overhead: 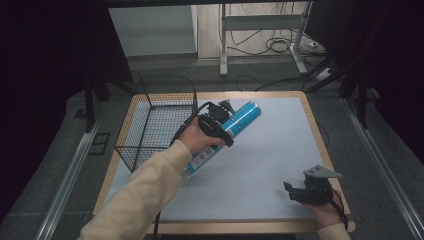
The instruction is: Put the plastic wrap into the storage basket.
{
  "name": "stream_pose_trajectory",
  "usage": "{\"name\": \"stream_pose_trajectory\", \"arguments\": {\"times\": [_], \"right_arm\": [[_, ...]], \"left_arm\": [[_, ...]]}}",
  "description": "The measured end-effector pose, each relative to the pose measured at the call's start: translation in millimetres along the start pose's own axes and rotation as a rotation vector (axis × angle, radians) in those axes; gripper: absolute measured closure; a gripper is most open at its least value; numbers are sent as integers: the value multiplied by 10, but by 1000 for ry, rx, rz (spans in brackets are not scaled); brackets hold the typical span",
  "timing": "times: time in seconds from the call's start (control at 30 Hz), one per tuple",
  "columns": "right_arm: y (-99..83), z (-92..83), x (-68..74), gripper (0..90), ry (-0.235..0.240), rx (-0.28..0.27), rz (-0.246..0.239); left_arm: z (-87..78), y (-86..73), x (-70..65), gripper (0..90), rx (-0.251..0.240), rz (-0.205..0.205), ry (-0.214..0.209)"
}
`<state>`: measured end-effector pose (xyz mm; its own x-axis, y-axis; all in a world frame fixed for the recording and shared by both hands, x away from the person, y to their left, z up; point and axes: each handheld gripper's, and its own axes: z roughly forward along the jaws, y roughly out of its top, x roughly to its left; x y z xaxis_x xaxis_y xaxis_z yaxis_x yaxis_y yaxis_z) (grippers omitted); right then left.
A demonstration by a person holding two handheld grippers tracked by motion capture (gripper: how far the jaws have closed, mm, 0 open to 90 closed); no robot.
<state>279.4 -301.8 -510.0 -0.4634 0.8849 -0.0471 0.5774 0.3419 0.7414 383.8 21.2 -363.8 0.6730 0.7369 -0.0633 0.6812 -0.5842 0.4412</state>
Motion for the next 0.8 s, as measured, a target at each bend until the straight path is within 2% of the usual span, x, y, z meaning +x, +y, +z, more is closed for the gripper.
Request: {"name": "stream_pose_trajectory", "arguments": {"times": [0.27, 0.3, 0.5, 0.8], "right_arm": [[-1, -1, 3, 156, 1, 2, -1], [-1, 0, 2, 156, 1, 1, -2], [0, 1, 1, 156, 1, 1, -3], [0, -3, -5, 156, 0, 0, -2]], "left_arm": [[-90, 44, 60, 313, -20, -1, 0], [-107, 51, 72, 313, -12, 8, 8], [-182, 105, 100, 313, -33, -1, 14], [-299, 199, 132, 313, -35, 19, 50]]}}
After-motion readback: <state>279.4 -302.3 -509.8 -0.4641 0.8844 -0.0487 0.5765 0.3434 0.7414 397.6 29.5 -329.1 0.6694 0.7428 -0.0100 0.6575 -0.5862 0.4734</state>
